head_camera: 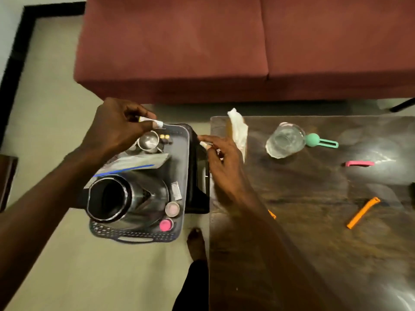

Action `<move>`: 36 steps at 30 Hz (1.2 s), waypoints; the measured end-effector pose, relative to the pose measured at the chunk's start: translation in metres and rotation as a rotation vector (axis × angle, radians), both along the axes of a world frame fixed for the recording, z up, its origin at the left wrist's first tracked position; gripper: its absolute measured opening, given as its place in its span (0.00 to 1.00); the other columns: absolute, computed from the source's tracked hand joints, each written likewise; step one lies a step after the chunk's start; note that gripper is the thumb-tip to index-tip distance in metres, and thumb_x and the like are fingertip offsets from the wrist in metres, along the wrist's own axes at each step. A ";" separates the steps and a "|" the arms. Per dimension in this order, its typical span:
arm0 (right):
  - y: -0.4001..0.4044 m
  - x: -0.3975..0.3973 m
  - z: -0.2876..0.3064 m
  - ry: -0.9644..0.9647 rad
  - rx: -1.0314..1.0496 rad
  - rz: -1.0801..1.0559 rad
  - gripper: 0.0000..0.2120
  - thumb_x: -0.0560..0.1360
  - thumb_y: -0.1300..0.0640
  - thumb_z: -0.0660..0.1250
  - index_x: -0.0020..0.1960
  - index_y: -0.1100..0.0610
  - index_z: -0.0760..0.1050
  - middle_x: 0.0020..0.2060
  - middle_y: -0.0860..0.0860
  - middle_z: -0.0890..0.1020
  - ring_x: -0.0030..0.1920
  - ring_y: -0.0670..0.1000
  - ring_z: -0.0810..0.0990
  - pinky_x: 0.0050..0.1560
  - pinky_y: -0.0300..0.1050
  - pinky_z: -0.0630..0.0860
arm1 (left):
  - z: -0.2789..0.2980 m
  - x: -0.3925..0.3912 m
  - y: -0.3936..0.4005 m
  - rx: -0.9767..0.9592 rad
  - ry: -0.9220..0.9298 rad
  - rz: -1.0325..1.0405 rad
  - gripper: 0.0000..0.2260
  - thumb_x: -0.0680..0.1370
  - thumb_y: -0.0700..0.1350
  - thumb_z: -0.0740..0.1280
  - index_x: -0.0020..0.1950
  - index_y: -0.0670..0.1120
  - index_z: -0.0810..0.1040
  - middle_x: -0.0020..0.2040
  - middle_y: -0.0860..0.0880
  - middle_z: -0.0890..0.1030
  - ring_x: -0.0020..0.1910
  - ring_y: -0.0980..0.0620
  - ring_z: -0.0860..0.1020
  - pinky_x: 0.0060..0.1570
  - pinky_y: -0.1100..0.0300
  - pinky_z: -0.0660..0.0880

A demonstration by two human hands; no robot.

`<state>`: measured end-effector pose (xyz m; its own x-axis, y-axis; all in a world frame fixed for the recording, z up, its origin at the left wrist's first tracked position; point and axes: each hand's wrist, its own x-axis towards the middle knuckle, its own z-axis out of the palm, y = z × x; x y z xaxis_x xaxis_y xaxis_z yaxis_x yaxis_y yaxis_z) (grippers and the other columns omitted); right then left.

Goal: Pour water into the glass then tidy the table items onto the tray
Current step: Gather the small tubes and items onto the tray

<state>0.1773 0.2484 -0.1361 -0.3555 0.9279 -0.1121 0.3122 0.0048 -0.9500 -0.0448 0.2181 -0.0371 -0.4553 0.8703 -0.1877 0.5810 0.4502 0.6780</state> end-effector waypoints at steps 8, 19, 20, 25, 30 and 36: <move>0.020 -0.078 -0.018 -0.218 0.029 0.080 0.05 0.71 0.60 0.76 0.46 0.57 0.82 0.38 0.48 0.83 0.35 0.43 0.79 0.38 0.37 0.76 | -0.053 -0.028 -0.006 -0.107 0.100 -0.128 0.10 0.67 0.37 0.76 0.47 0.42 0.83 0.40 0.45 0.84 0.39 0.47 0.82 0.41 0.60 0.76; 0.033 -0.116 -0.047 -0.592 0.198 0.251 0.13 0.74 0.55 0.71 0.59 0.53 0.80 0.54 0.51 0.83 0.52 0.52 0.81 0.54 0.50 0.78 | -0.122 -0.054 0.015 -0.149 0.262 -0.398 0.08 0.71 0.36 0.71 0.48 0.42 0.86 0.42 0.42 0.84 0.42 0.44 0.80 0.38 0.63 0.64; 0.032 -0.117 -0.049 -0.625 0.244 0.262 0.14 0.73 0.54 0.71 0.59 0.51 0.79 0.53 0.49 0.84 0.54 0.52 0.80 0.56 0.49 0.75 | -0.127 -0.056 0.015 -0.147 0.266 -0.418 0.07 0.71 0.36 0.71 0.47 0.42 0.85 0.41 0.42 0.84 0.41 0.44 0.80 0.38 0.62 0.67; 0.027 -0.121 -0.061 -0.695 0.395 0.250 0.18 0.71 0.53 0.71 0.58 0.51 0.70 0.50 0.48 0.81 0.52 0.53 0.77 0.51 0.47 0.60 | -0.143 -0.059 0.011 -0.090 0.315 -0.400 0.15 0.71 0.44 0.74 0.56 0.47 0.75 0.45 0.51 0.83 0.43 0.47 0.80 0.37 0.56 0.74; 0.024 -0.126 -0.073 -0.754 0.448 0.208 0.20 0.68 0.54 0.73 0.56 0.52 0.68 0.47 0.50 0.80 0.49 0.54 0.76 0.50 0.47 0.59 | -0.146 -0.062 0.018 -0.048 0.423 -0.486 0.18 0.72 0.46 0.74 0.57 0.46 0.70 0.45 0.45 0.82 0.42 0.42 0.80 0.36 0.56 0.70; 0.024 -0.130 -0.079 -0.754 0.427 0.216 0.19 0.69 0.53 0.72 0.55 0.52 0.68 0.45 0.50 0.81 0.51 0.55 0.75 0.50 0.48 0.57 | -0.150 -0.059 0.019 -0.111 0.455 -0.567 0.19 0.72 0.45 0.72 0.58 0.44 0.67 0.47 0.43 0.82 0.47 0.40 0.79 0.43 0.46 0.76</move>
<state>0.0477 0.2720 -0.2152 -0.4986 0.8656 -0.0467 0.8047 0.4422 -0.3961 -0.1040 0.2372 -0.1867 0.0055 0.9820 -0.1886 0.9581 0.0488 0.2821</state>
